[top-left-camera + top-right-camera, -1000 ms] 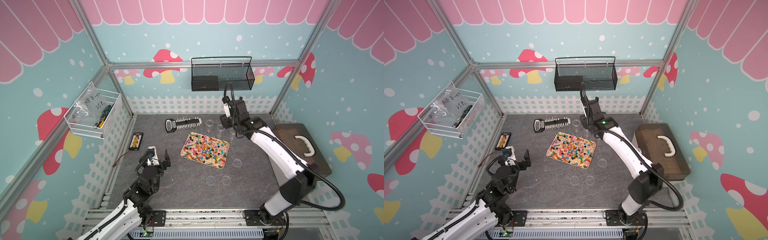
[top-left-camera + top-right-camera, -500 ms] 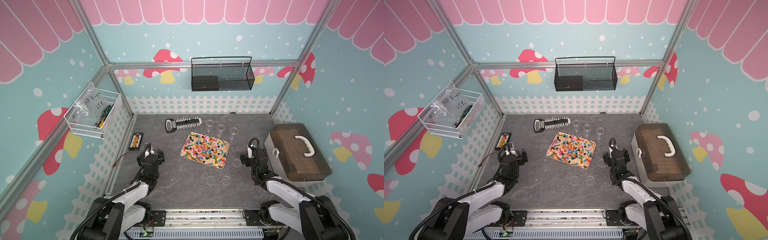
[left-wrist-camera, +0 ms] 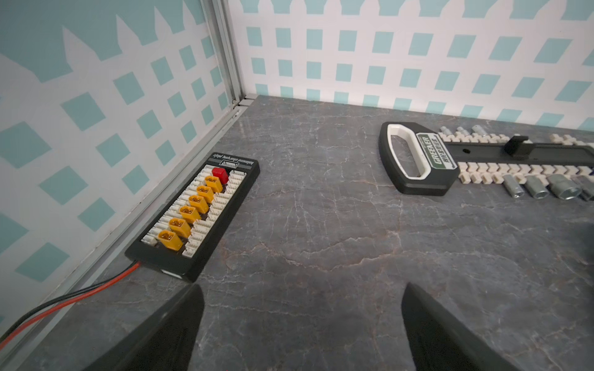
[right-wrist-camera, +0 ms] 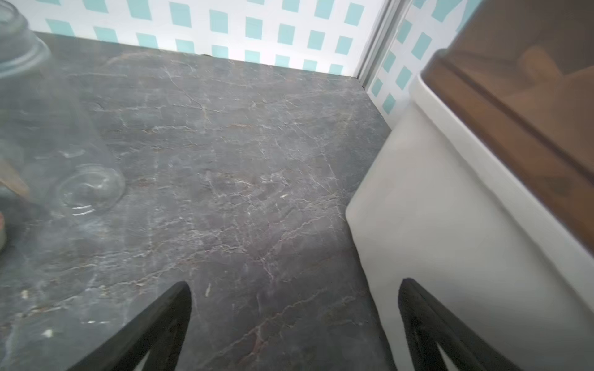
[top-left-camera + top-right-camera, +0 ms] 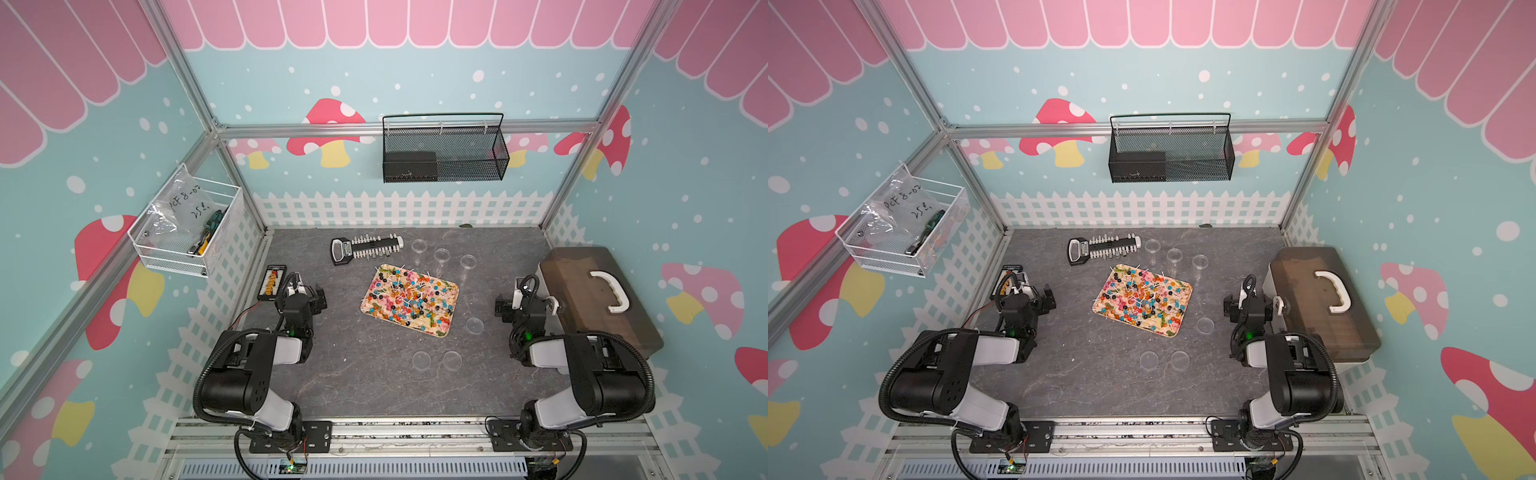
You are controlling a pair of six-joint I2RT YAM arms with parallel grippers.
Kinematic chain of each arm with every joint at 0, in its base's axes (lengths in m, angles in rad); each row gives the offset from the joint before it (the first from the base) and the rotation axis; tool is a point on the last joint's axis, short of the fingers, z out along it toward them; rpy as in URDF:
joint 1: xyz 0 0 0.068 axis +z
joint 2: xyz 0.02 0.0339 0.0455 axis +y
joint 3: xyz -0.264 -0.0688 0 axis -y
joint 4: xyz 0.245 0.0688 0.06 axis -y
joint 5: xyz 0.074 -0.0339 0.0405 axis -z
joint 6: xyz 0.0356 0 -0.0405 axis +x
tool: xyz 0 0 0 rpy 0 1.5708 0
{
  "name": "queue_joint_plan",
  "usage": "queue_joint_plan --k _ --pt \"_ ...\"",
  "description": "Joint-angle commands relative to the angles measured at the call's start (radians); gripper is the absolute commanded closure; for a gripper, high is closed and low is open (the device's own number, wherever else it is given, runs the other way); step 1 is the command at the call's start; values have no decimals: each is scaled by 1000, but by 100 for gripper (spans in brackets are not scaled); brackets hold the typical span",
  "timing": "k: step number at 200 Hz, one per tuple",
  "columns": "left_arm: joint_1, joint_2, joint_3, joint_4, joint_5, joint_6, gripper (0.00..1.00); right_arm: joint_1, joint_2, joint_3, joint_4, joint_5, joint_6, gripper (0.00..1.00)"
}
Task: Pour the candies out of the jar
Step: Reset both arms
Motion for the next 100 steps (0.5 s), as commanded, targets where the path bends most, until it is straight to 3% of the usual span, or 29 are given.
queue_joint_plan --k 1,100 --pt "7 -11 16 19 37 -4 0 3 -5 32 3 -51 16 1" --pt "0 -7 23 14 32 6 0 3 8 26 34 -53 15 1"
